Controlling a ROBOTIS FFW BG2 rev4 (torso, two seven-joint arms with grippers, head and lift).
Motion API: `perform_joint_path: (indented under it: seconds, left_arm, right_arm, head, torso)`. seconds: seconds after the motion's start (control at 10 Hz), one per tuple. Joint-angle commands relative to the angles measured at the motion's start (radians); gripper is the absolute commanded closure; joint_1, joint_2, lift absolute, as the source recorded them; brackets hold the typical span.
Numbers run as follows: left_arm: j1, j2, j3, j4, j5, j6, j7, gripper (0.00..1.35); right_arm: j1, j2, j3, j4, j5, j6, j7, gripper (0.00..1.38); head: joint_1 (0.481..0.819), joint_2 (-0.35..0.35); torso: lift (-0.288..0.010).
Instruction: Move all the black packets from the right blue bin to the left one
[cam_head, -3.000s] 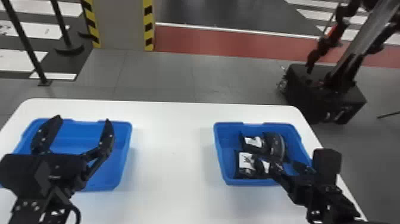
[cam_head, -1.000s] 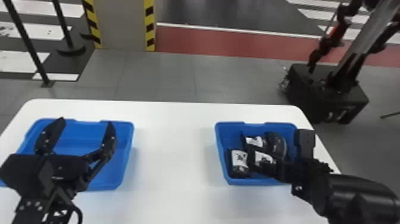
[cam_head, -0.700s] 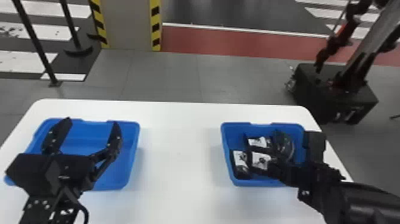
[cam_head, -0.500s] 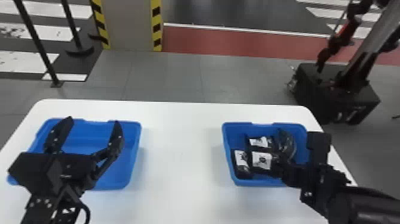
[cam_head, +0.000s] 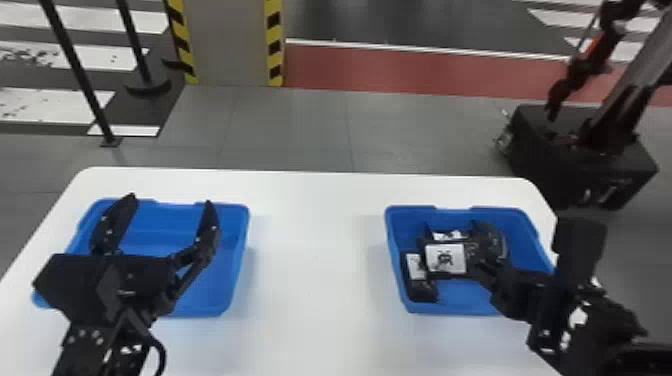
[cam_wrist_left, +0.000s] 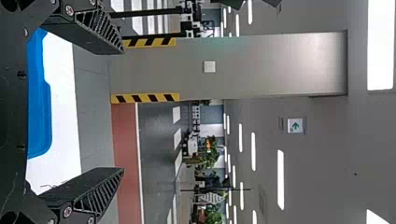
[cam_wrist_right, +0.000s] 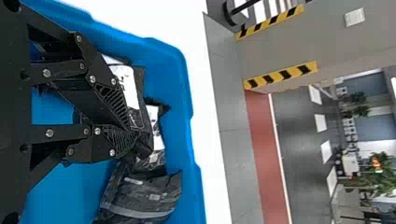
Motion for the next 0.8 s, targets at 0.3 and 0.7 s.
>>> perform_joint_path:
  seconds: [0.3,0.7]
  left_arm:
    - [0.000,0.000,-0.002,0.000,-0.002,-0.004,0.000,0.13]
    - [0.000,0.003,-0.031,0.000,0.169,0.003,0.000,0.12]
  right_arm:
    - [0.100,0.002,0.000,-0.214,-0.062,-0.073,0.000,1.24]
    - [0.019,0.002,0.028,-0.275,-0.174,-0.083,0.163,1.24]
  head:
    - [0.695,-0.051]
    - [0.695,0.006]
  torso:
    - [-0.110]
    - [-0.110]
